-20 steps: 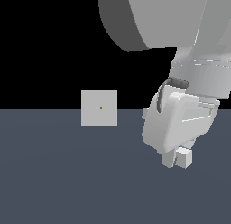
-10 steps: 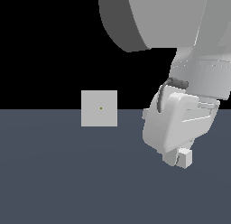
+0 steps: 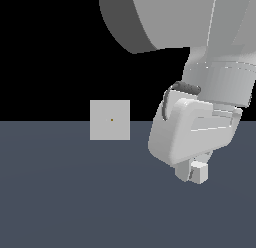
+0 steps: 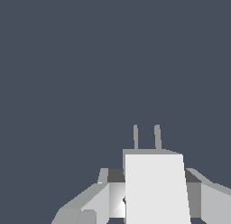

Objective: Plug the charger into the wall socket.

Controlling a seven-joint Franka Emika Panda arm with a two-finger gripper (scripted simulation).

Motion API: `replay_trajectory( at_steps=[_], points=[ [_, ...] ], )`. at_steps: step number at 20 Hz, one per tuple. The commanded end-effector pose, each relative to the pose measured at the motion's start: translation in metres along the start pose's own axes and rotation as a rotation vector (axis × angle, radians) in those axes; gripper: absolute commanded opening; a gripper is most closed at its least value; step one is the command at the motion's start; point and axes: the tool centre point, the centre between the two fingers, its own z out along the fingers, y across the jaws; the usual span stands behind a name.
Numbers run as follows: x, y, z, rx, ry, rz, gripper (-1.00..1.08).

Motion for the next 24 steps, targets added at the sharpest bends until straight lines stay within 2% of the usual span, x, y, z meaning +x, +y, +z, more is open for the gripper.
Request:
replay_trajectory(
  at_steps=[1,24],
  points=[
    [0.004,-0.005,-0.002,-0.006,0.001,0.025,-1.0],
    [0.067,-0.072,-0.033,-0.091,0.006,0.398,-1.0]
  ],
)
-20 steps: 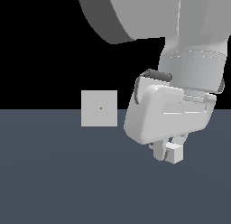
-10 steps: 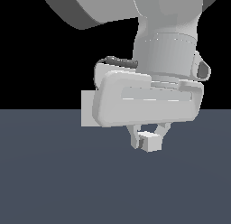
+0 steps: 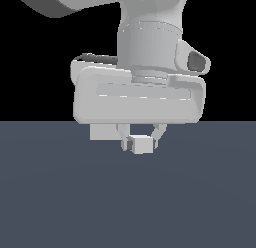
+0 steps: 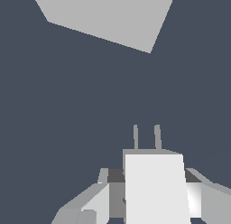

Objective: Plug the charger into the wall socket.

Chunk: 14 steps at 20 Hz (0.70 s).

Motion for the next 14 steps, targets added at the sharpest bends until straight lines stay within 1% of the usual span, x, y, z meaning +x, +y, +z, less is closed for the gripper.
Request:
replay_trajectory(
  at_steps=[1,14],
  points=[
    [0.005,-0.008,-0.003,-0.009,0.001,0.038,-1.0],
    [0.033,-0.04,-0.018,-0.05,0.0,0.213,-1.0]
  ],
)
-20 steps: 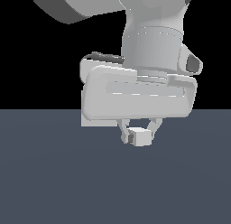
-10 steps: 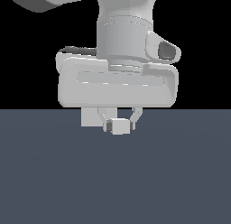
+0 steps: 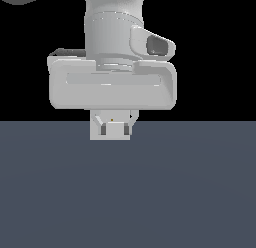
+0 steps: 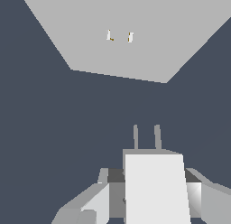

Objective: Plug the charger into the wall socket.

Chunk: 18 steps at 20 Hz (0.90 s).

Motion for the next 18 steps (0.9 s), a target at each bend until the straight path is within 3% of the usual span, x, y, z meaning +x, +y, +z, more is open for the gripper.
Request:
replay_trajectory(
  at_steps=[1,18],
  points=[
    [0.005,-0.006,-0.003,-0.008,0.0,0.034,-1.0],
    [0.024,-0.028,-0.012,-0.037,-0.004,0.152,-1.0]
  ],
)
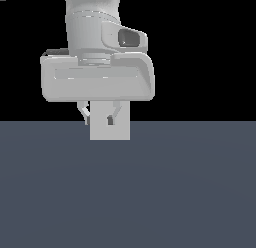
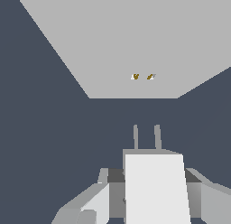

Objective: Plug the charger into the wall socket.

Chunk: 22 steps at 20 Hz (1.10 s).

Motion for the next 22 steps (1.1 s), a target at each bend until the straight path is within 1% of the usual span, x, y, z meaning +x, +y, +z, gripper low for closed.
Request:
replay_trajectory(
  at_steps=[1,11,22],
  points=[
    [0.001,-0.001,0.0,-0.001,0.0,0.006,-1.0],
    [0.005,0.0,0.001,-0.001,0.0,0.006,-1.0],
    [0.041,0.0,0.009,-0.001,-0.001,0.006,-1.0]
  ],
)
